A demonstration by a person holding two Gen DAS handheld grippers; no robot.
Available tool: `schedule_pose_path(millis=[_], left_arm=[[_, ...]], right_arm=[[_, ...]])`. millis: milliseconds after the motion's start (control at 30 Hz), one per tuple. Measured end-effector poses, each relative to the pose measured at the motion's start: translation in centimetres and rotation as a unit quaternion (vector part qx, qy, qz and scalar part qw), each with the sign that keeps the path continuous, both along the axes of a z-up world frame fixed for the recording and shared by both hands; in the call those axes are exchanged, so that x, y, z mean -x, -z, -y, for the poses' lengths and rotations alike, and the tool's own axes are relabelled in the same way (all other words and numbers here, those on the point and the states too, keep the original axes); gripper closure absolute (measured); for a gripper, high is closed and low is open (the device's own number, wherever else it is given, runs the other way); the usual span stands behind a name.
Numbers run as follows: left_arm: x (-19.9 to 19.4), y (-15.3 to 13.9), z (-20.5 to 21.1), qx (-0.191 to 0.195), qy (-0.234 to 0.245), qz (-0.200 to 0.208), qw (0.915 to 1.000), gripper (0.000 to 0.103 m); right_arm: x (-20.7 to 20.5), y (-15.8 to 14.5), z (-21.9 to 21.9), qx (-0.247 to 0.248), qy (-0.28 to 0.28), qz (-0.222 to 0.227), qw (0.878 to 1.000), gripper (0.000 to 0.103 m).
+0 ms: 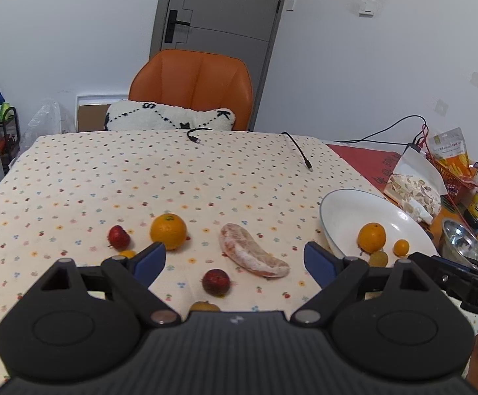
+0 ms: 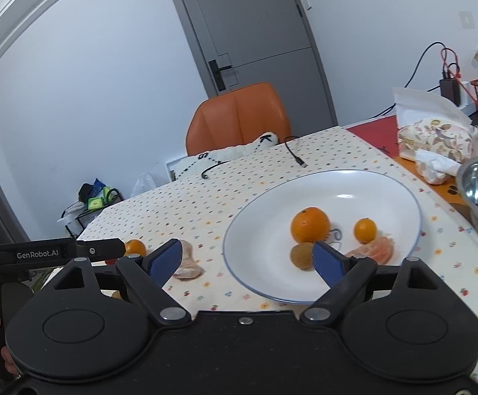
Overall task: Organize fruits
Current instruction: 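Move both open tools back toward the remaining fruits, then lower the left tool onto the yellow-green pear and close it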
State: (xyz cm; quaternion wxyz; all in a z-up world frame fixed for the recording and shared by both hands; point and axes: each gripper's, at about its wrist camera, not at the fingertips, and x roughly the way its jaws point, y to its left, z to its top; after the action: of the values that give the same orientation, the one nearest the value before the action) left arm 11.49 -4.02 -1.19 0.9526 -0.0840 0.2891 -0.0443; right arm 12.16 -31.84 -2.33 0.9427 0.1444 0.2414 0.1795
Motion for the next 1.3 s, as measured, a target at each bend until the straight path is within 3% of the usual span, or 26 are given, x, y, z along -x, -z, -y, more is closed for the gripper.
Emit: schedule_pose_path(millis=[733,1000,1300], left_arm=[[2.2,-0.2,-4.2,0.008,-0.042,0.007,0.9991,0.014],[3.1,0.2,-5.3,0.019,-0.041,0.005,0.999,0.013],[3.7,1.3,-5.7,0.014,-0.048,-0.001,0.9988,0.013]], right_arm=[[-0.8,-0.5,-3.3,0.002,-0.04,0.006,0.999,0.012],[-0.7,-0.5,-4.5,0.003,-0.047,0.007,0.999,0.0],[-0.5,-0.2,-5.7,0.013,-0.061,0.006,0.998,0.0]])
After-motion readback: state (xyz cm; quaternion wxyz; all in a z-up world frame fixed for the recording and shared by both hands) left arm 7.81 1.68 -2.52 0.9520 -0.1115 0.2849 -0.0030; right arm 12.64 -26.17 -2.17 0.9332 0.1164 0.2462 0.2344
